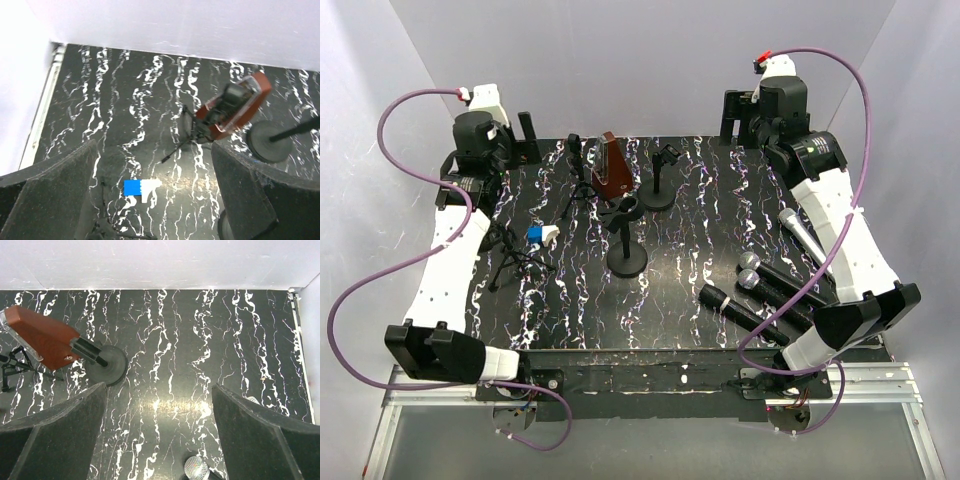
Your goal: Remove the microphone from the stand
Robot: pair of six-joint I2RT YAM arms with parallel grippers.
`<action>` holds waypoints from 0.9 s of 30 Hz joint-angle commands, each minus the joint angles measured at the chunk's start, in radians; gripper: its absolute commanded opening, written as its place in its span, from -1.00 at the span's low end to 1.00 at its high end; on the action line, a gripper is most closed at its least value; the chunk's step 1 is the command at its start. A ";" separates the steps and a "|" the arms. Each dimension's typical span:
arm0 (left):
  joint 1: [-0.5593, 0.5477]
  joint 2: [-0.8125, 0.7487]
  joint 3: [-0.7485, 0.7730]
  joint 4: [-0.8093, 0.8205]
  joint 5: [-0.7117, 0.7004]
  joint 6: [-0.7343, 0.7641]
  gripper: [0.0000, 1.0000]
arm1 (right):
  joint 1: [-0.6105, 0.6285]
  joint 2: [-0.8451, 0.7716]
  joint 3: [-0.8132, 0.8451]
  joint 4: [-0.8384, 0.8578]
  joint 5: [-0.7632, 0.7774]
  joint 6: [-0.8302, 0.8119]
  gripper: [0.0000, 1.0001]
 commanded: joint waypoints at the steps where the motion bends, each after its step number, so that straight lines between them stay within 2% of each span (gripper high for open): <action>1: 0.034 -0.005 -0.006 0.026 -0.030 -0.055 0.96 | 0.000 -0.046 -0.017 0.067 0.041 -0.010 0.83; 17: 0.034 0.035 0.023 0.068 0.095 0.005 0.96 | -0.002 -0.027 0.018 0.084 0.050 -0.027 0.82; 27: 0.034 0.054 0.020 0.089 0.124 0.010 0.96 | -0.002 -0.021 0.018 0.087 0.059 -0.033 0.81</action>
